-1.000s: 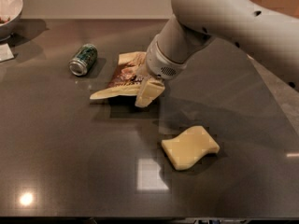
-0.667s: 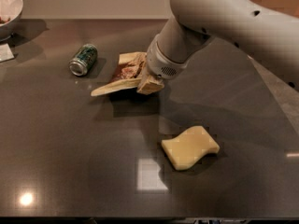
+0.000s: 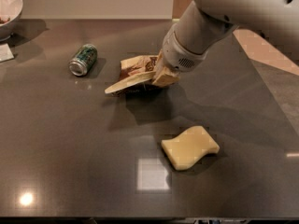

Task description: Move brown chip bag near sponge

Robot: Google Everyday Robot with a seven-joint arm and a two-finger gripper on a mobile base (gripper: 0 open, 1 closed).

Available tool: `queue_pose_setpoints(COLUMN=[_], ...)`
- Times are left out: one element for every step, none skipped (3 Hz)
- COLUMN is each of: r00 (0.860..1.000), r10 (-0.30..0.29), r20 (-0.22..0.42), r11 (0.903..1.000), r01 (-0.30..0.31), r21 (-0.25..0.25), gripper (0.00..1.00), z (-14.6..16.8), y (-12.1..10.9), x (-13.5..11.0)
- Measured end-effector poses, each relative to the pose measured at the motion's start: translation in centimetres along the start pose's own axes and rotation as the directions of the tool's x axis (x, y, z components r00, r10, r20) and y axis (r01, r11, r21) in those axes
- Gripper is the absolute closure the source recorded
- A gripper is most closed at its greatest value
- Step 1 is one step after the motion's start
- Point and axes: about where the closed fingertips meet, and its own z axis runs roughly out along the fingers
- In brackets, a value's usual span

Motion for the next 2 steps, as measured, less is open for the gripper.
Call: queue_pose_setpoints(r00=[1.000,1.000], r10=[0.004,0.009], r20=[0.000,0.023], r11=[1.0000,1.0000], r01=[-0.004,-0.009], r21=[0.008,0.001], gripper=[1.00,1.00], z=[-2.8,-4.9], y=[0.0,0.4], x=[2.6,5.3])
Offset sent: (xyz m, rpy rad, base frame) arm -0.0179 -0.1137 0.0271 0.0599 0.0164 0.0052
